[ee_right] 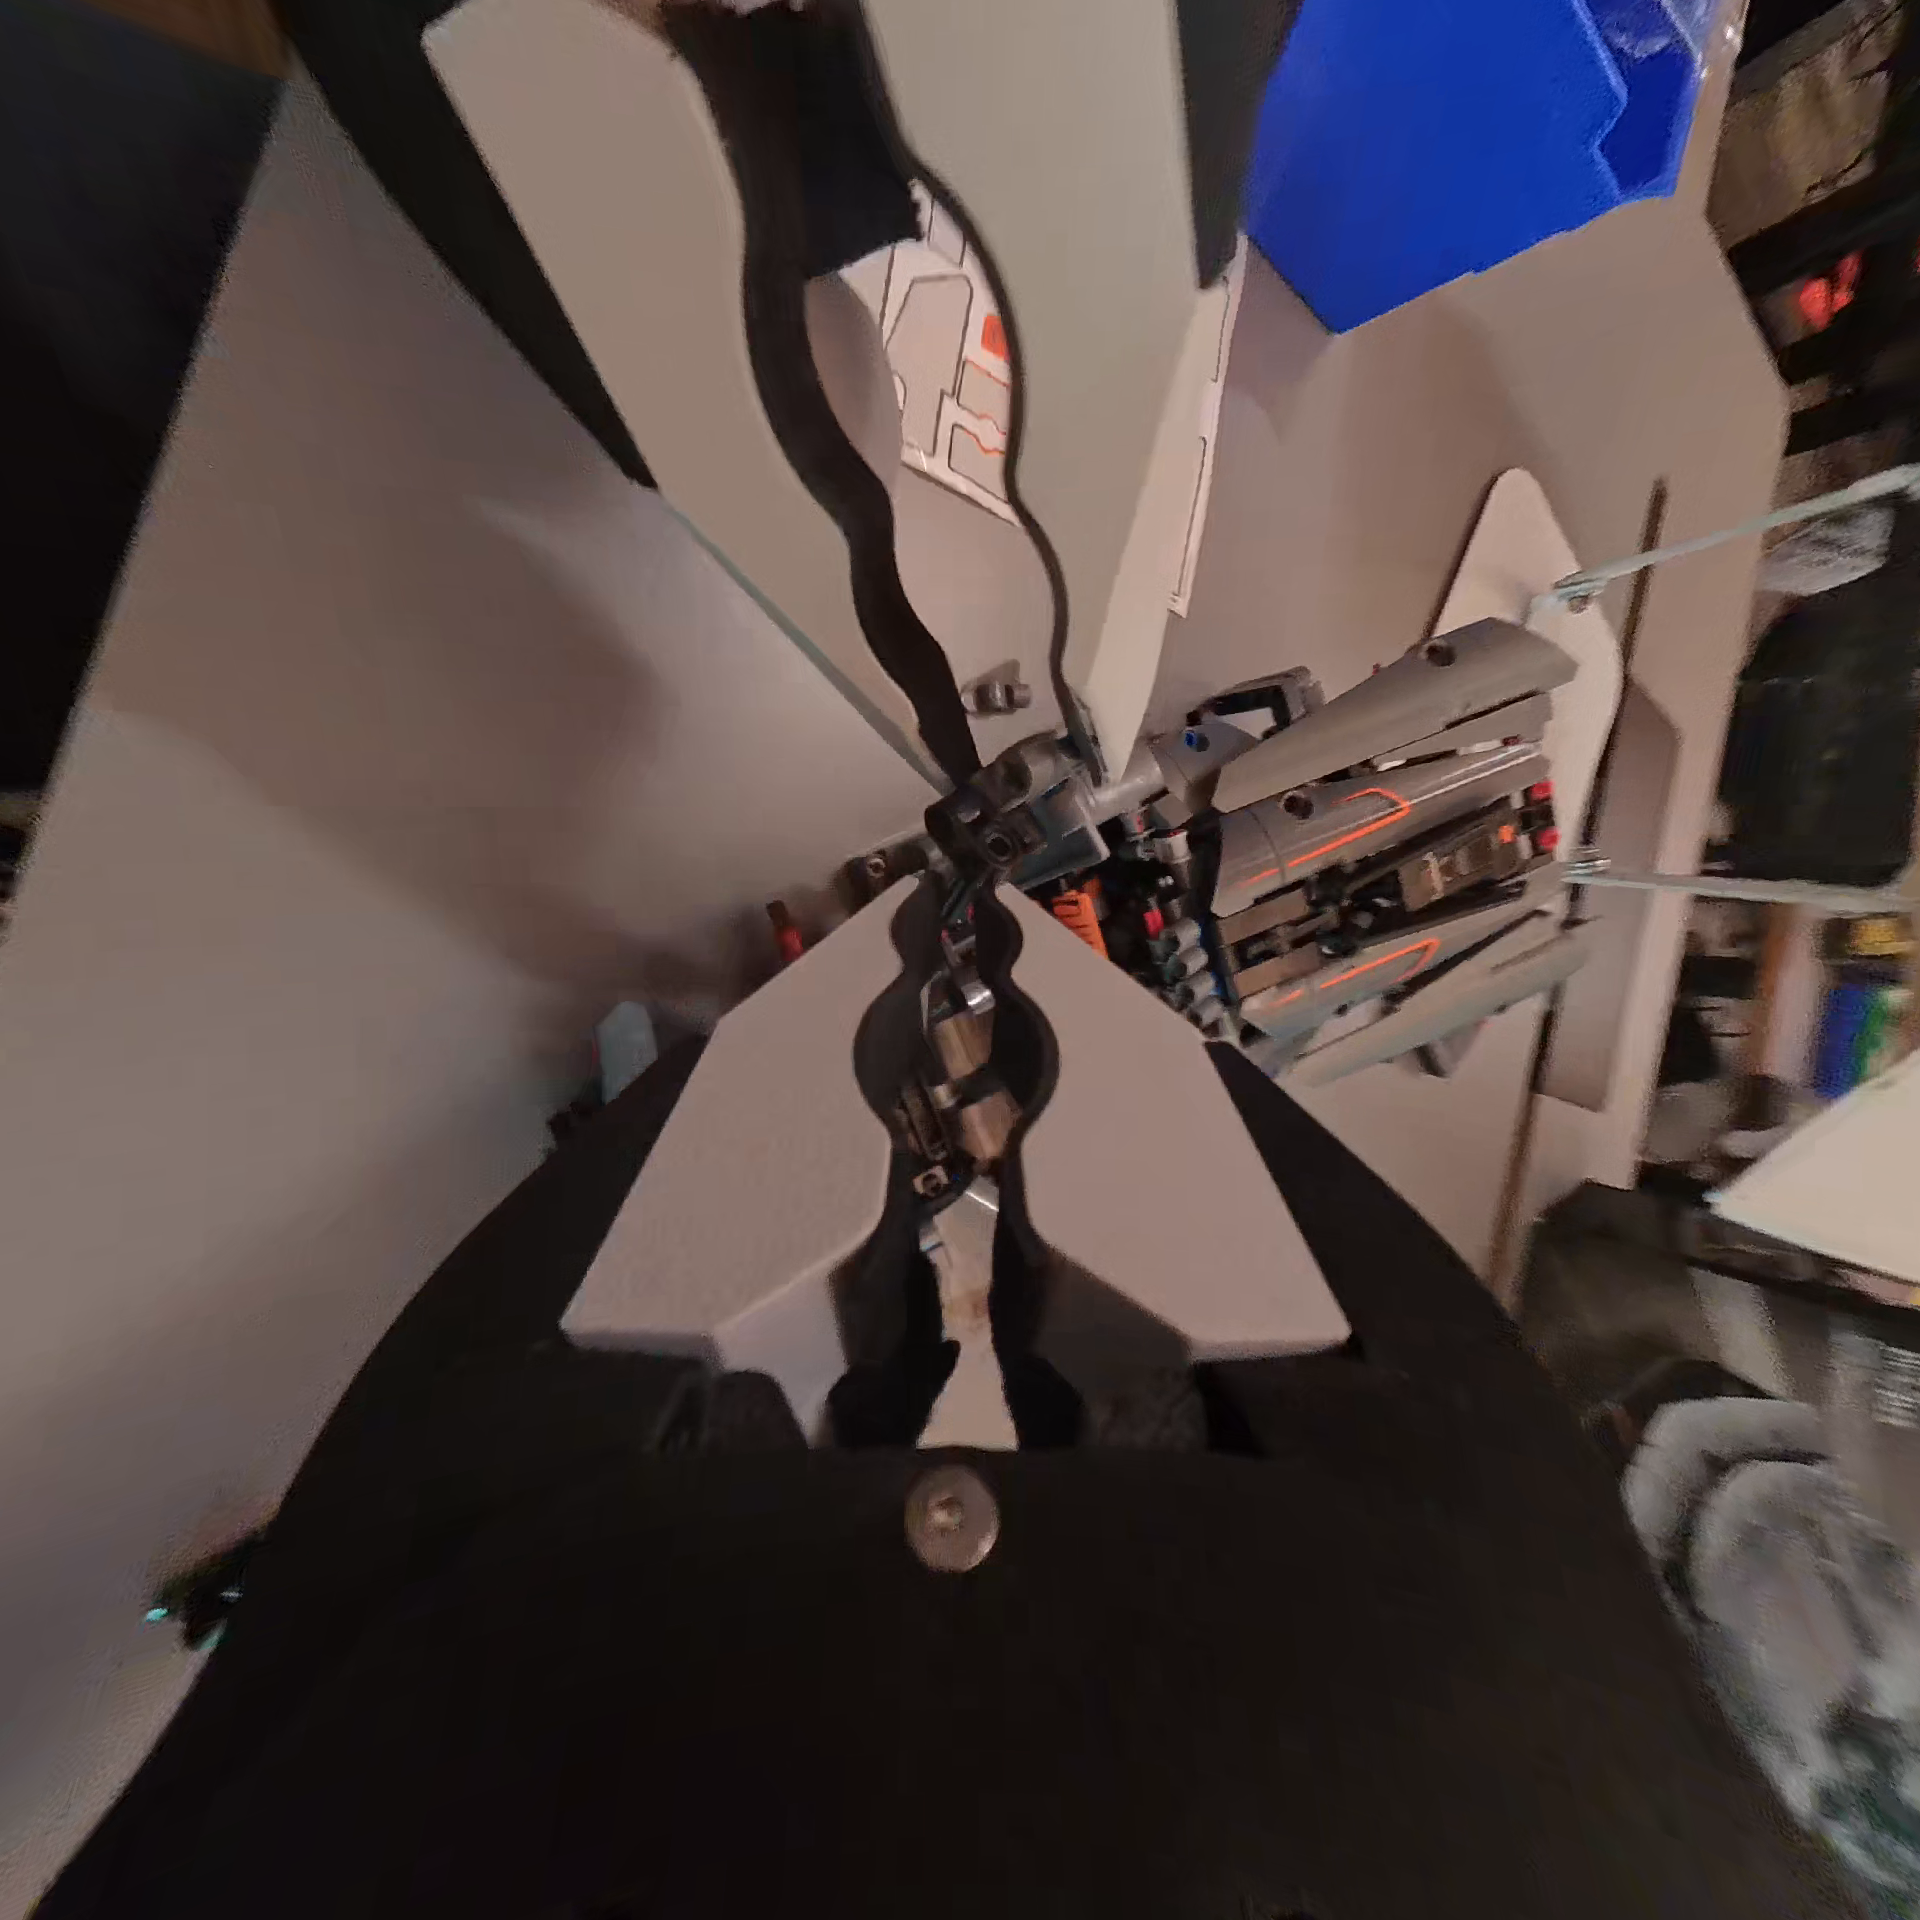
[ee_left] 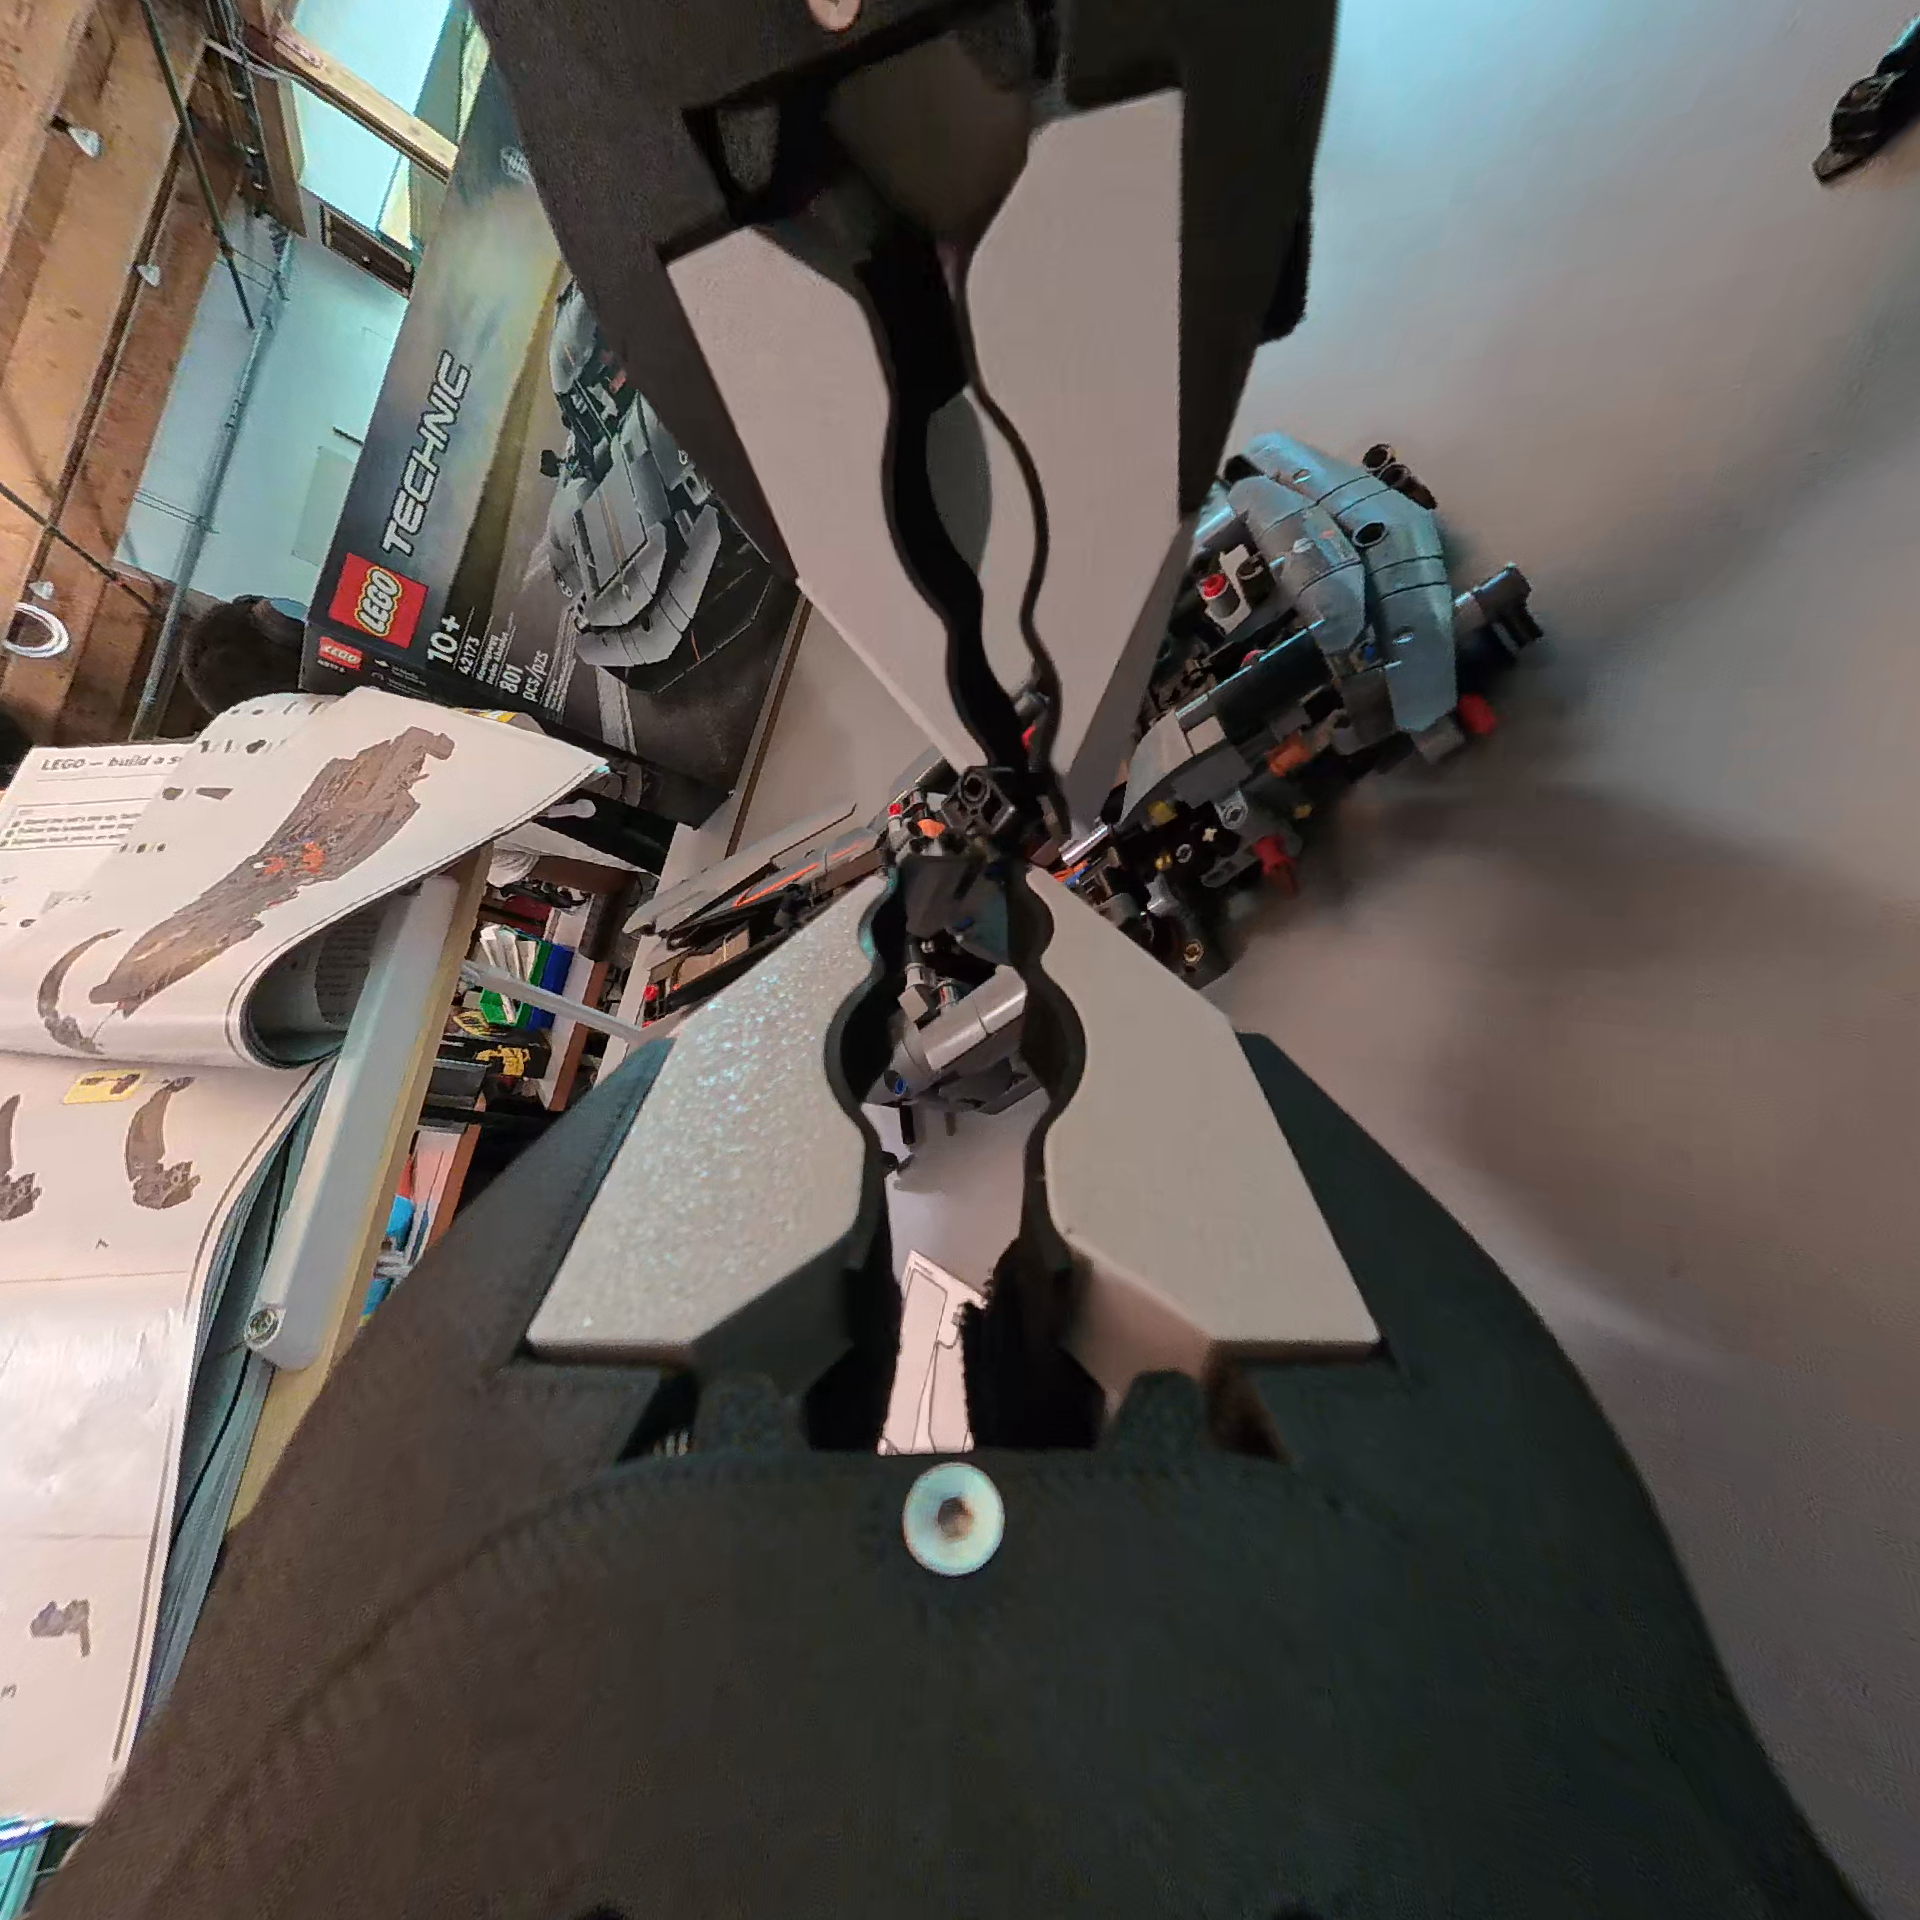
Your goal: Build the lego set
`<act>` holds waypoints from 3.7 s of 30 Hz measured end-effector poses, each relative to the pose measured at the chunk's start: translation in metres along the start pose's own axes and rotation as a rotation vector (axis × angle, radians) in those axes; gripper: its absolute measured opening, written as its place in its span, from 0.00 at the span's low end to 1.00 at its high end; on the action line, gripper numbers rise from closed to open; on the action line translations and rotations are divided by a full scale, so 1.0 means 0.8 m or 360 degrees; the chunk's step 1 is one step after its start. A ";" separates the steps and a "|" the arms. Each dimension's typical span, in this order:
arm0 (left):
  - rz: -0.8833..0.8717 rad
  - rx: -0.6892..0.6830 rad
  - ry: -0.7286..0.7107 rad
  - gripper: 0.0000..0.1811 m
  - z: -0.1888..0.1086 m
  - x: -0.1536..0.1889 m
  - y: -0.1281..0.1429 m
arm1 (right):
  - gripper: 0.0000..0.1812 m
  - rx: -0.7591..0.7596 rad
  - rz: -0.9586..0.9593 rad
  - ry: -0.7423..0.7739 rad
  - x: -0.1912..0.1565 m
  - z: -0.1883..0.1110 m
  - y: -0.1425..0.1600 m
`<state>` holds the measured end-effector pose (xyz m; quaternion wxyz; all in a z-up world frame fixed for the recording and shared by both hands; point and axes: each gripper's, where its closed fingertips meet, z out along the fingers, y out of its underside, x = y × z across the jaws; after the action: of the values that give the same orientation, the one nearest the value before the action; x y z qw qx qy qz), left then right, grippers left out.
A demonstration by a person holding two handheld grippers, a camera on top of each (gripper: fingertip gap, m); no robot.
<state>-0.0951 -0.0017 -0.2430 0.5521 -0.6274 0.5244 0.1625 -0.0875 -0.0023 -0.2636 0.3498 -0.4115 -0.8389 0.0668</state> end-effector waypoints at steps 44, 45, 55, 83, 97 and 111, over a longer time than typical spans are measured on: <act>0.0517 -0.0356 0.0633 0.09 0.007 0.016 -0.003 | 0.01 0.0358 0.0355 -0.0040 -0.003 0.003 -0.011; 0.0536 -0.0366 0.0651 0.09 0.008 0.016 -0.004 | 0.01 0.0365 0.0374 -0.0044 -0.004 0.003 -0.010; 0.0431 -0.0346 0.0829 0.08 0.009 0.013 -0.005 | 0.01 0.0589 0.0898 -0.0139 -0.005 0.005 -0.011; 0.0245 -0.0384 0.0411 0.26 -0.004 -0.004 0.007 | 0.01 0.0085 0.1152 0.0146 -0.009 -0.063 0.169; -0.0427 -0.0227 0.0241 0.25 0.009 -0.001 -0.005 | 0.01 -0.0032 0.1566 -0.0324 -0.076 -0.034 0.206; -0.0205 -0.0148 0.0020 0.16 0.010 0.010 -0.020 | 0.02 0.0069 0.1650 -0.0371 -0.072 -0.036 0.210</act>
<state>-0.0759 -0.0010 -0.2436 0.5284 -0.6859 0.4782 0.1470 0.0630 0.0599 -0.3398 0.1838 -0.7547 -0.5572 0.2936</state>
